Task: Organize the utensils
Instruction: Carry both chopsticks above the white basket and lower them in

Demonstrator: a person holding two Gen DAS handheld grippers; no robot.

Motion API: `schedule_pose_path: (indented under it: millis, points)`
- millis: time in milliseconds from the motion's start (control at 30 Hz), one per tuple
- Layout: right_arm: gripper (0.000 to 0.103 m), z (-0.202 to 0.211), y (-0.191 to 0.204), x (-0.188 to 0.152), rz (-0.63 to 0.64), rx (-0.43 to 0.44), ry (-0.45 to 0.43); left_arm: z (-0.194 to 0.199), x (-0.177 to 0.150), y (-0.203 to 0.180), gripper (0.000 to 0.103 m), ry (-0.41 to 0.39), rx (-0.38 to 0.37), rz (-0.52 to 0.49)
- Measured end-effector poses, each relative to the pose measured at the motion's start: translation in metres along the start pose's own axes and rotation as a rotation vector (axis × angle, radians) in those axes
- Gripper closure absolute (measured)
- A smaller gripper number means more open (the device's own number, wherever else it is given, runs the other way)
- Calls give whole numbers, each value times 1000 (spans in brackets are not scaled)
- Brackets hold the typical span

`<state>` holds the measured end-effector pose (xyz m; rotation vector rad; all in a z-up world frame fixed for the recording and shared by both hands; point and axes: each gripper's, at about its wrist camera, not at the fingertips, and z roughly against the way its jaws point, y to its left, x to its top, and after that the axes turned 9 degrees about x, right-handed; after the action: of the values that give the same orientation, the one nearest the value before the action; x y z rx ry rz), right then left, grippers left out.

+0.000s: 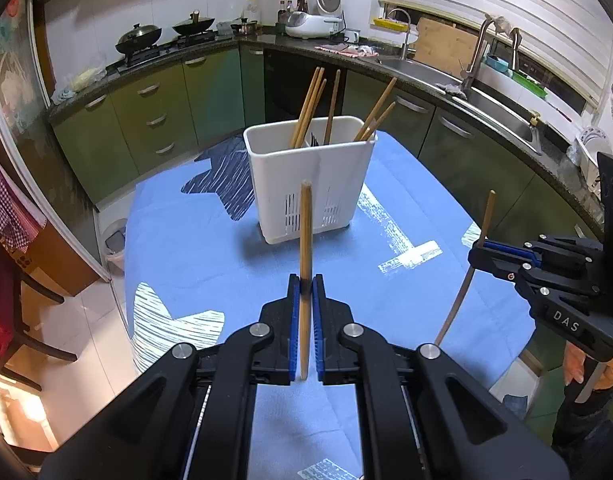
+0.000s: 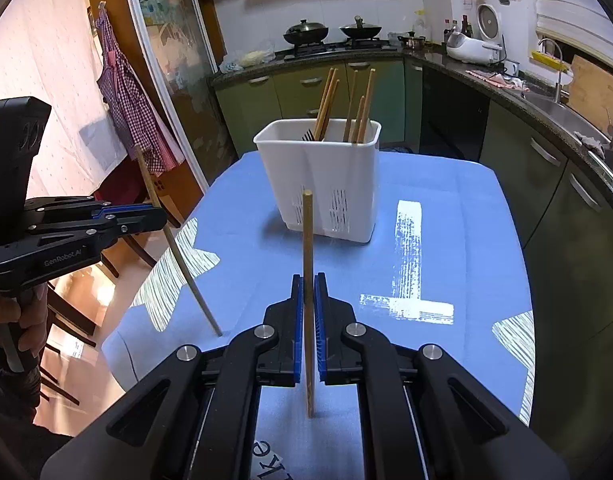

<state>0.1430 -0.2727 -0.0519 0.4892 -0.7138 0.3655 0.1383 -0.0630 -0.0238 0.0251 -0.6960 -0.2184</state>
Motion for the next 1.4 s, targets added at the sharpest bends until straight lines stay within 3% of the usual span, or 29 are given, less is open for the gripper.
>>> schedule_pose_path:
  millis: [233, 433, 767, 1000, 1133, 1400]
  points:
    - [97, 12, 2, 12, 0, 9, -47, 8, 11, 0, 97, -26, -3, 0]
    - [97, 31, 11, 43, 32, 10, -106, 18, 36, 2, 97, -67, -3, -3]
    - [97, 59, 26, 105, 96, -4, -178, 55, 109, 9, 97, -208, 23, 25]
    - [97, 62, 26, 128, 117, -6, -184, 70, 160, 13, 97, -309, 44, 59]
    - [97, 61, 21, 133, 113, -5, -184, 57, 179, 12, 97, -339, 72, 74]
    - [97, 60, 12, 135, 100, -8, -191, -18, 179, 16, 97, -223, 119, 88]
